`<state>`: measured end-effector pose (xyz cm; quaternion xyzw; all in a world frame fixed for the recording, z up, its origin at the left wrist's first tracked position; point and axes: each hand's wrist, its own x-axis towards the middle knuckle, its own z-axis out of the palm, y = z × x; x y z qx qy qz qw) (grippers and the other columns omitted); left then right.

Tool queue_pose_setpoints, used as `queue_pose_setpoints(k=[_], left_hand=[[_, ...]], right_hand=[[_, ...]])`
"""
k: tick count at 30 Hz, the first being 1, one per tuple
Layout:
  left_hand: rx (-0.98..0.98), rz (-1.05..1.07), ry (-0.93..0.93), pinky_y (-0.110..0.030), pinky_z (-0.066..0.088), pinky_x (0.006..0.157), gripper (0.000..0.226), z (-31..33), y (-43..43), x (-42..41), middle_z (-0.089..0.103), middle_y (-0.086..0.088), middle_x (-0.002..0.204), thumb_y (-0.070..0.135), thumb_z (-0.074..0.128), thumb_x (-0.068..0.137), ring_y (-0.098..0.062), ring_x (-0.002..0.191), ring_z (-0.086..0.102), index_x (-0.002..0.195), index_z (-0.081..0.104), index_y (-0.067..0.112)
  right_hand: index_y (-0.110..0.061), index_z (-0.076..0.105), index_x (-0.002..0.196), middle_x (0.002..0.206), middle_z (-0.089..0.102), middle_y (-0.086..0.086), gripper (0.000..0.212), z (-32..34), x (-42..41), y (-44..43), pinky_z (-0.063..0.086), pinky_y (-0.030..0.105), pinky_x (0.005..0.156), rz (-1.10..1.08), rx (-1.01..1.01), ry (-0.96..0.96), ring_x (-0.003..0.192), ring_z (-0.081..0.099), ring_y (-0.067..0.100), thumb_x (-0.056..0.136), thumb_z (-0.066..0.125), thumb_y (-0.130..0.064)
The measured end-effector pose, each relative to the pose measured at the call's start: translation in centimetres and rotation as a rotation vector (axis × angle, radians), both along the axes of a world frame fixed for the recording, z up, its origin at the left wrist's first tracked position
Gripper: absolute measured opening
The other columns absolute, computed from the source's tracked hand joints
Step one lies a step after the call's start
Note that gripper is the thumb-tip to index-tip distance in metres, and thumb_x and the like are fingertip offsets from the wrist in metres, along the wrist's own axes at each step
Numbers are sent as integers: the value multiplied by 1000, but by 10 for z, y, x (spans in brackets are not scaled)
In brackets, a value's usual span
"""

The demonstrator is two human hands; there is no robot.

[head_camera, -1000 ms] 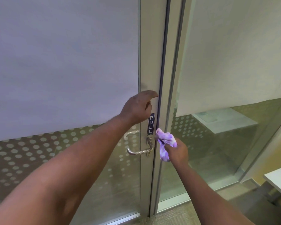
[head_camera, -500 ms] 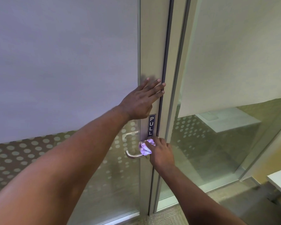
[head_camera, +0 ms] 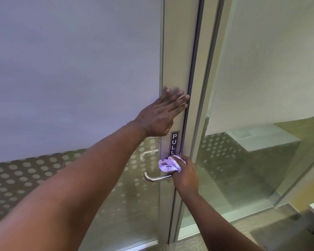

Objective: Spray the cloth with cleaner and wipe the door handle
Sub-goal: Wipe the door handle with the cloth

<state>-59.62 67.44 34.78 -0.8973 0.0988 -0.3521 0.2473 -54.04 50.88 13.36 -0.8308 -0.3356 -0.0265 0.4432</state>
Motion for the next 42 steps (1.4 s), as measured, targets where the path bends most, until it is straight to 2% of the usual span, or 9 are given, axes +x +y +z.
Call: queue_pose_setpoints(k=[4, 7, 9, 14, 18, 26, 30, 36, 42], left_hand=[[1, -10, -20, -57, 9, 129, 60, -1, 1, 1, 34, -17, 165, 11, 52, 91, -34, 156, 25, 151, 47, 2], [2, -14, -21, -57, 8, 129, 61, -2, 1, 2, 33, -17, 165, 11, 53, 90, -35, 156, 25, 151, 47, 2], [10, -12, -20, -56, 8, 129, 61, -2, 2, 2, 33, -17, 166, 12, 52, 91, -34, 157, 24, 152, 46, 2], [20, 0, -25, -56, 6, 129, 63, -4, 4, 4, 31, -17, 166, 14, 51, 92, -34, 157, 23, 154, 43, 2], [26, 2, -35, -53, 3, 130, 67, -5, 5, 6, 30, -16, 167, 16, 50, 94, -33, 157, 22, 158, 35, 3], [46, 18, -44, -52, 4, 129, 58, -7, 5, 6, 31, -15, 167, 22, 44, 104, -32, 157, 24, 158, 34, 4], [51, 27, -37, -53, 7, 129, 57, -7, 5, 6, 32, -16, 166, 22, 43, 105, -32, 156, 26, 158, 35, 4], [66, 43, -35, -54, 8, 128, 58, -7, 5, 7, 31, -16, 167, 23, 43, 104, -33, 156, 25, 158, 34, 4], [69, 49, -28, -53, 5, 129, 59, -8, 5, 8, 28, -16, 168, 24, 43, 105, -32, 157, 22, 159, 31, 4]], right_hand=[[-35, 75, 116, 123, 64, -7, 68, -9, -2, 0, 51, 16, 84, -35, 186, 237, 108, 63, 14, 64, 65, 8], [-31, 72, 91, 79, 74, 14, 25, -13, -4, -2, 51, 25, 58, -46, 332, 572, 68, 70, 25, 77, 60, -14], [-24, 66, 84, 70, 68, 24, 18, -20, -4, -3, 43, 28, 49, -68, 517, 847, 53, 59, 26, 91, 56, -10], [-6, 69, 116, 91, 65, 15, 33, -36, -8, -7, 35, 20, 47, 80, 705, 1287, 72, 45, 23, 92, 50, 5], [-17, 65, 116, 85, 47, 10, 42, -38, -14, -3, 19, 14, 44, 439, 719, 1522, 79, 19, 20, 80, 55, 2], [3, 65, 109, 74, 61, 15, 35, -44, -51, 22, 22, 12, 37, 509, 565, 1570, 47, 48, 12, 77, 50, -1], [-6, 67, 126, 77, 56, 13, 47, -38, -65, 33, 23, 12, 34, 510, 606, 1580, 46, 40, 7, 86, 43, 4], [-13, 72, 113, 98, 53, 12, 28, -38, -68, 37, 9, 35, 66, 486, 521, 1620, 74, 33, 15, 88, 59, -14], [-12, 71, 124, 109, 68, 11, 41, -27, -55, 12, 50, 36, 71, 664, 429, 1648, 89, 65, 25, 85, 69, -23]])
